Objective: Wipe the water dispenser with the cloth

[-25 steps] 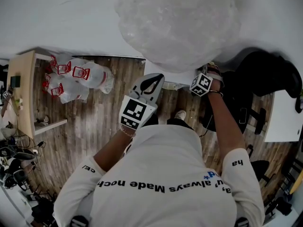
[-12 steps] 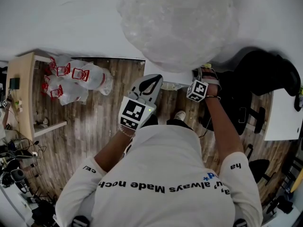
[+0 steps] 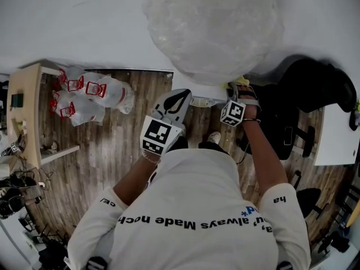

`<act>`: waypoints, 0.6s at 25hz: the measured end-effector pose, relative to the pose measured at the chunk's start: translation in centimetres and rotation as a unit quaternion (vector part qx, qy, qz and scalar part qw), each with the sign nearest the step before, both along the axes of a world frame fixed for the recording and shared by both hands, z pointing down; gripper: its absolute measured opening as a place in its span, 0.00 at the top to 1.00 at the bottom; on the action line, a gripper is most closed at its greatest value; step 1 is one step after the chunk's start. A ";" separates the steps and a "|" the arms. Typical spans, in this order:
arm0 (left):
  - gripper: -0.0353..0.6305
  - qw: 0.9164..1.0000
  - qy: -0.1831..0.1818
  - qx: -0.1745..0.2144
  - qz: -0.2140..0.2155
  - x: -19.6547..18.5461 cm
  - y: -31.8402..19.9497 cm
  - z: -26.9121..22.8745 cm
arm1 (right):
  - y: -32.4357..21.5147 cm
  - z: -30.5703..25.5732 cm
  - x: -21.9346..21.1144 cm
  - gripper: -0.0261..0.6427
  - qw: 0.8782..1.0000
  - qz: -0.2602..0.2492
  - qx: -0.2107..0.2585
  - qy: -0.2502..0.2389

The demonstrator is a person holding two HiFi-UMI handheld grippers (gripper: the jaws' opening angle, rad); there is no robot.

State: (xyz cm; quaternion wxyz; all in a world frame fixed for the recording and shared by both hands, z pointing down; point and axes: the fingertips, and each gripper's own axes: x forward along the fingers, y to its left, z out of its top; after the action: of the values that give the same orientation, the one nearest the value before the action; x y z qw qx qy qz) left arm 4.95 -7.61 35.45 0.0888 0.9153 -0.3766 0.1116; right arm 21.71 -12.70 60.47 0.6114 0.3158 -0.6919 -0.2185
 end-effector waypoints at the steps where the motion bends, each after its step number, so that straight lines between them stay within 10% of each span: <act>1: 0.92 1.000 0.000 0.000 -0.001 -0.1 0.0 0.0 | 0.3 0.0 -0.1 0.84 1.000 0.001 -0.001 -0.001; 15: 0.92 1.000 0.002 -0.002 0.006 -0.7 0.4 0.2 | 3.9 0.1 -1.3 0.85 1.000 0.019 -0.004 -0.018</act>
State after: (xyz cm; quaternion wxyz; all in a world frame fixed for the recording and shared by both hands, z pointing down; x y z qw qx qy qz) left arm 4.22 -7.21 35.63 0.0908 0.9175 -0.3710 0.1109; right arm 20.39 -8.80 60.59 0.6040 0.3307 -0.6975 -0.1984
